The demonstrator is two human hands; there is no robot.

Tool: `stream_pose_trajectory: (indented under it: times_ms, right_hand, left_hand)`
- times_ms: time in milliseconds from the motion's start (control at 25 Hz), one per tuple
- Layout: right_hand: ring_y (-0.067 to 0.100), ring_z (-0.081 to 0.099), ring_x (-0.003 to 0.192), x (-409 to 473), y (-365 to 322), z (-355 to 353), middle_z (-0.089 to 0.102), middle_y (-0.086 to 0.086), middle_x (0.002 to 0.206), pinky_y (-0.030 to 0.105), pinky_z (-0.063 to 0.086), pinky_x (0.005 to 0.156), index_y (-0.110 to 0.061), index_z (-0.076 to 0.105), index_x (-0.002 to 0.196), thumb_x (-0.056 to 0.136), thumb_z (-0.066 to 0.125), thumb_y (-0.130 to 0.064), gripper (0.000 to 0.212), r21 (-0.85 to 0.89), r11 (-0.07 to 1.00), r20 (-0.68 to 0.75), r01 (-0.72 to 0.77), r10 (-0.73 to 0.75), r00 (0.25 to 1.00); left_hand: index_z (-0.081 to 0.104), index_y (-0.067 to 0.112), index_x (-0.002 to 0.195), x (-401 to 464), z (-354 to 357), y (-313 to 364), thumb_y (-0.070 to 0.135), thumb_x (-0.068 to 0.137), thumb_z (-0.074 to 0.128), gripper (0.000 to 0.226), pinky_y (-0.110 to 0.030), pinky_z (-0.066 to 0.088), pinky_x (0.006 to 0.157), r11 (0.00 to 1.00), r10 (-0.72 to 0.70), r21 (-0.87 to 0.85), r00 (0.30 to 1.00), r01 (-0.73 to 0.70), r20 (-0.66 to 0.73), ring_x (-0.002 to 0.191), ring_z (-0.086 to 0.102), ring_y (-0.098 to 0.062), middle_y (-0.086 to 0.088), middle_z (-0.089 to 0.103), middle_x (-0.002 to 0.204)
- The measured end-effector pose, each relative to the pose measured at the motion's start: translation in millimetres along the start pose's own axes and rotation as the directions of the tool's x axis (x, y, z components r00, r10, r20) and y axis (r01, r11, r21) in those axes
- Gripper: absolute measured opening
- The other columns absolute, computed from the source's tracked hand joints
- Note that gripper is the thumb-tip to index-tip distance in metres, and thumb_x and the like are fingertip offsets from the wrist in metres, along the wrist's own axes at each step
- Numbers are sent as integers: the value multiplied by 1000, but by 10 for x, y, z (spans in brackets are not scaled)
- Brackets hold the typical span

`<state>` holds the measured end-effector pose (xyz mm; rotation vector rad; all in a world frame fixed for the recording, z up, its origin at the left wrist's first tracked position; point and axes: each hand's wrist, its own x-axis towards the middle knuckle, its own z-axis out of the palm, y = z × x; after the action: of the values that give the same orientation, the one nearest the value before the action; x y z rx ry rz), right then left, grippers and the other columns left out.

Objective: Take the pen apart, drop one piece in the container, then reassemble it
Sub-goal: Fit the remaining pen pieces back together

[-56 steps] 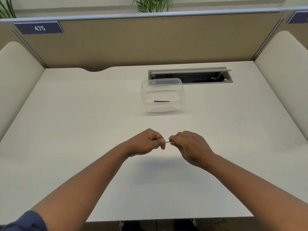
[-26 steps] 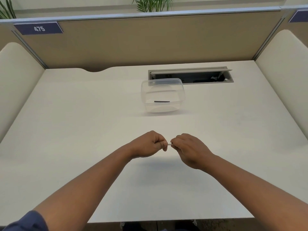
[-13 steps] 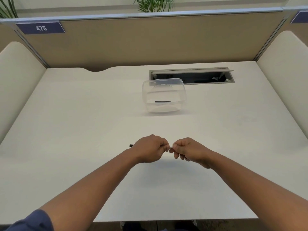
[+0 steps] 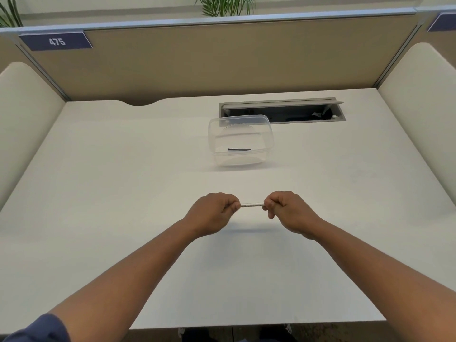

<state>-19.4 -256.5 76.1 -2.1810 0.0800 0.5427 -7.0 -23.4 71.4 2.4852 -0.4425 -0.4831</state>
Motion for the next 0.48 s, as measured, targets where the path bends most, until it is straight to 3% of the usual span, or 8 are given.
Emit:
stream_pose_trajectory:
  times_ms: [120,240,360,480]
  right_hand:
    - [13,56,76,43,99,-60,74,0,90,30,44,65,-23,65,75,102,47,-22,33,43,999,-53,-21,23,998]
    - [12,53,74,86,161,-51,72,-3,88,29,43,64,-20,66,80,102,49,-21,28,57,998,-70,-12,16,997]
    - [14,50,69,157,235,-27,66,0,82,25,41,60,-17,70,90,100,55,-21,18,28,1000,-107,13,-10,994]
    - [10,54,77,227,315,21,62,-4,88,19,40,70,-18,73,108,97,61,-15,17,-88,992,-162,87,-100,982]
  left_hand:
    - [69,27,95,-46,20,-203,28,102,52,19,-27,46,74,978,-76,-200,995,61,-67,85,57,-13,8,65,90]
    - [70,19,118,-29,95,-287,18,100,59,22,-16,45,83,964,-114,-258,980,69,-163,96,61,-13,3,68,105]
    - [69,13,119,18,146,-314,9,97,62,24,-11,44,83,955,-137,-288,968,73,-210,97,66,-14,1,69,108]
    - [71,12,112,83,195,-353,6,95,63,19,-22,50,85,959,-140,-272,968,80,-208,94,65,-17,0,70,103]
